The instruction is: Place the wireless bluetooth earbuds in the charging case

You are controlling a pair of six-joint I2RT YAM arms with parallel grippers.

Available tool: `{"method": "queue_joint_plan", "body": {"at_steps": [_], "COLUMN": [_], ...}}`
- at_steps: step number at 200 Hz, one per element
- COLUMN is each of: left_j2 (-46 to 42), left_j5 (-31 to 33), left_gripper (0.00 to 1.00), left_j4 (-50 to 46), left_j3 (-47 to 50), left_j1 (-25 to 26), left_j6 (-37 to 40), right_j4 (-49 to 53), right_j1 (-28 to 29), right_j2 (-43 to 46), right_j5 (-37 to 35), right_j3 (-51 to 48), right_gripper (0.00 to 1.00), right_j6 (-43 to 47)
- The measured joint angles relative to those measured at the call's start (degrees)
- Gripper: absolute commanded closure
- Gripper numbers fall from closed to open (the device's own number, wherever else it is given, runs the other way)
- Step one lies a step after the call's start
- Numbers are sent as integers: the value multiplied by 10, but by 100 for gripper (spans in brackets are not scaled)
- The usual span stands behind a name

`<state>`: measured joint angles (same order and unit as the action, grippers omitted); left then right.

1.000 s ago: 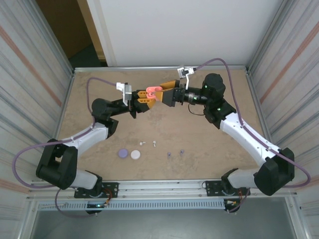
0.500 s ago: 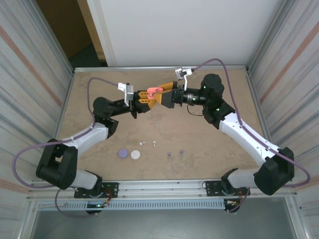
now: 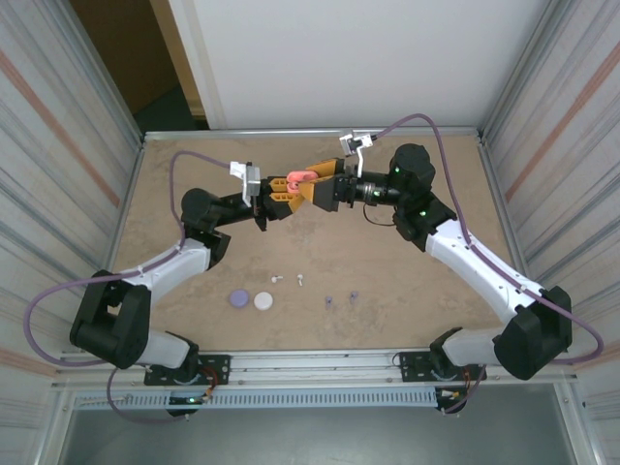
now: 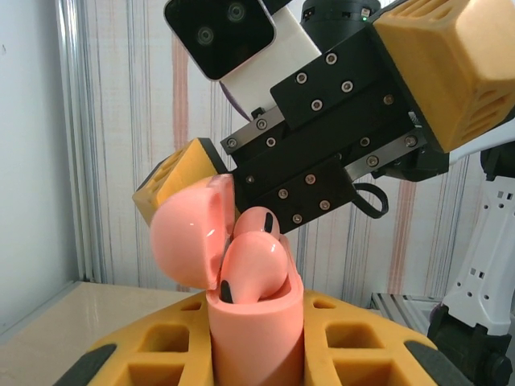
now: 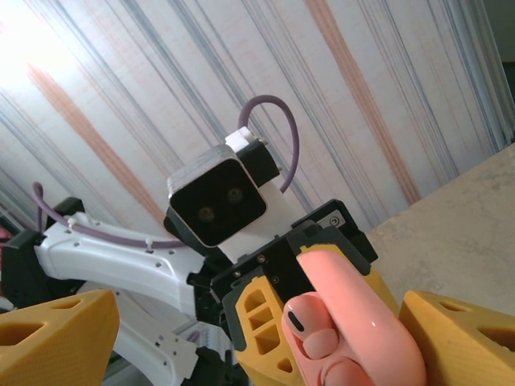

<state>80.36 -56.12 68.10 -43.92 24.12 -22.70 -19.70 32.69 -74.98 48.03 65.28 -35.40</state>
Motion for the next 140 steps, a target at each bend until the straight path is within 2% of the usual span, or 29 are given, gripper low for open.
{"method": "queue_joint_plan", "body": {"at_steps": [108, 140], "left_j2": [0, 0], "left_j5": [4, 5], "left_gripper": [100, 100], "left_j4": [-10, -7], "left_j3": [0, 0], "left_j1": [3, 3], "left_j6": [6, 1], "right_j4": [14, 33], "right_j1": [4, -19], "right_j2": [20, 58], "right_j5": [-7, -23], "right_j3": [0, -17], "right_gripper": [9, 8], "right_j6": [43, 66]}}
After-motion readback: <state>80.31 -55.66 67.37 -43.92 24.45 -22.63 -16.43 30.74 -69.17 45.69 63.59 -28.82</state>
